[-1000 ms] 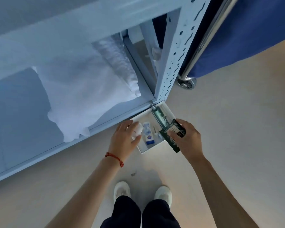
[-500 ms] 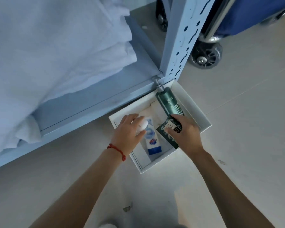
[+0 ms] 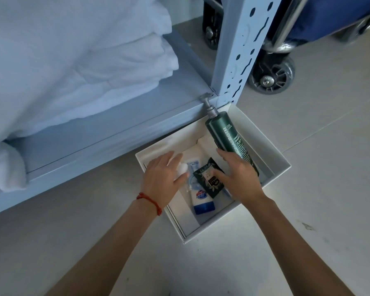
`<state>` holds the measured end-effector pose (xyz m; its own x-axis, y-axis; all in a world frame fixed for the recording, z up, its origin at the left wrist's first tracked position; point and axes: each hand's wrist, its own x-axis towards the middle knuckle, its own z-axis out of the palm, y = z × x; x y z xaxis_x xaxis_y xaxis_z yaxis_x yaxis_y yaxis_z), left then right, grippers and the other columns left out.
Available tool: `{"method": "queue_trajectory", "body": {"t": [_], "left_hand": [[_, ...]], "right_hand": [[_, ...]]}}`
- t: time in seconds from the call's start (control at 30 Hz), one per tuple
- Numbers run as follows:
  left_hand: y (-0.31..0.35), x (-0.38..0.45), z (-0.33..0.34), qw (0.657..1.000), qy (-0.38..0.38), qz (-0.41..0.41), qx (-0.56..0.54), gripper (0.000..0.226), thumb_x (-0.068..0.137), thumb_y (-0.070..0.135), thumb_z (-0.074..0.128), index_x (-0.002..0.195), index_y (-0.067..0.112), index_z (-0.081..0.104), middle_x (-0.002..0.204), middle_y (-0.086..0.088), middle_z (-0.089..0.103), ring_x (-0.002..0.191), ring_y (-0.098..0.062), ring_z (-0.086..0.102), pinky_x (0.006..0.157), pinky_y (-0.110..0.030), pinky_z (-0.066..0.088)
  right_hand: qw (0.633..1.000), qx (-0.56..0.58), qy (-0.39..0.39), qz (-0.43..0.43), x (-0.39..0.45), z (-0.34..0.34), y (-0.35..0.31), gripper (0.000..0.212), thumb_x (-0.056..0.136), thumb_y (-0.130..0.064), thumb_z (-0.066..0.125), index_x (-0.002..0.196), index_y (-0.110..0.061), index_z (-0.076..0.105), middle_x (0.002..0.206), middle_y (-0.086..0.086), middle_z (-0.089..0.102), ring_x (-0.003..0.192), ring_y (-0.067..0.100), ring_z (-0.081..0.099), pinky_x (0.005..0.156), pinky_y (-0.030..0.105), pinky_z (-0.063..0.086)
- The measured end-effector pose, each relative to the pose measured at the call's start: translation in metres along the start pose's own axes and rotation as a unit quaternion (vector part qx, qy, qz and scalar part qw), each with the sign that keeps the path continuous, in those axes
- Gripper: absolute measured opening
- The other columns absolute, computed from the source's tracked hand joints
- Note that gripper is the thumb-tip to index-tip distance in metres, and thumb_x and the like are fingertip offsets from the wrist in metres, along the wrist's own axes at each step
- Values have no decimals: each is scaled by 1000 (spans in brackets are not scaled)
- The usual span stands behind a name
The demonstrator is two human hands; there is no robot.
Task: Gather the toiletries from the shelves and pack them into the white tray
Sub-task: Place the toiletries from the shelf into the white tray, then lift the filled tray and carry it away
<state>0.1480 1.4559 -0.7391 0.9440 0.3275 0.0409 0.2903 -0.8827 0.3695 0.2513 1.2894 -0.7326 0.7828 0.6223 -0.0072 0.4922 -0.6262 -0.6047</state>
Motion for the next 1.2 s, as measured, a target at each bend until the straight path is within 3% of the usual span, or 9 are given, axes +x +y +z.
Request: {"method": "queue_trajectory", "body": {"t": [0.1, 0.2, 0.33, 0.47, 0.53, 0.73, 0.9, 1.07, 1.2], "left_hand": [[2, -12, -4, 999, 38, -14, 5, 48, 82, 39, 50, 117, 5, 55, 124, -22, 55, 118, -38, 49, 99, -52, 31], [7, -28, -5, 989, 99, -81, -69, 56, 85, 37, 51, 130, 6, 42, 142, -22, 35, 133, -34, 27, 104, -47, 22], [16, -49, -3, 949, 111, -213, -203, 80, 84, 23, 61, 142, 7, 9, 153, -11, 2, 139, -20, 3, 106, -24, 11], [19, -58, 7, 899, 90, -274, -329, 77, 82, 20, 62, 142, 14, 14, 145, -8, 33, 129, -22, 35, 108, -36, 29], [21, -60, 8, 893, 90, -278, -343, 71, 83, 18, 62, 139, 18, 20, 134, 0, 45, 118, -16, 46, 99, -30, 38], [13, -60, 0, 881, 89, -306, -350, 74, 84, 18, 61, 143, 16, 15, 143, -7, 37, 129, -23, 36, 105, -29, 28], [-5, -58, -8, 898, 75, -290, -321, 70, 85, 24, 59, 142, 18, 19, 141, -9, 41, 126, -25, 40, 105, -41, 35], [-17, -59, -23, 912, 53, -254, -317, 61, 86, 16, 58, 140, 16, 29, 114, 12, 52, 86, 7, 50, 72, -6, 39], [-21, -62, -29, 898, 54, -247, -361, 56, 88, 5, 53, 138, 13, 31, 124, 12, 43, 107, -2, 45, 78, -4, 38]], "right_hand": [[993, 12, 99, -64, 3, -21, 6, 38, 83, -21, 65, 117, -6, 58, 112, 13, 64, 97, 25, 62, 81, 31, 50], [985, 25, 166, -45, 19, -48, 24, 39, 85, -25, 57, 118, -5, 57, 118, 14, 61, 107, 26, 57, 90, 33, 43], [994, 23, 95, 53, 36, -67, 55, 48, 89, -28, 59, 130, -7, 46, 134, 12, 50, 124, 26, 45, 101, 28, 30], [988, 60, 10, 143, 37, -65, 65, 44, 88, -30, 57, 129, -16, 50, 126, 5, 58, 115, 21, 51, 91, 20, 31], [987, 60, 17, 145, 33, -65, 61, 40, 87, -29, 58, 126, -17, 53, 115, 2, 63, 105, 19, 55, 82, 15, 32], [981, 85, 40, 171, -11, -56, 48, 41, 89, -36, 55, 125, -17, 52, 113, 3, 63, 99, 21, 56, 85, 27, 42], [966, 117, 76, 219, -62, -39, 27, 48, 90, -37, 51, 132, -16, 44, 119, 6, 60, 103, 26, 55, 92, 41, 46], [955, 159, 81, 238, -103, -27, 20, 49, 89, -36, 52, 134, -18, 43, 128, 5, 56, 113, 27, 54, 95, 45, 46], [943, 193, 105, 251, -115, -25, 24, 41, 89, -26, 54, 129, -20, 49, 122, -1, 59, 111, 20, 55, 92, 30, 42]]}}
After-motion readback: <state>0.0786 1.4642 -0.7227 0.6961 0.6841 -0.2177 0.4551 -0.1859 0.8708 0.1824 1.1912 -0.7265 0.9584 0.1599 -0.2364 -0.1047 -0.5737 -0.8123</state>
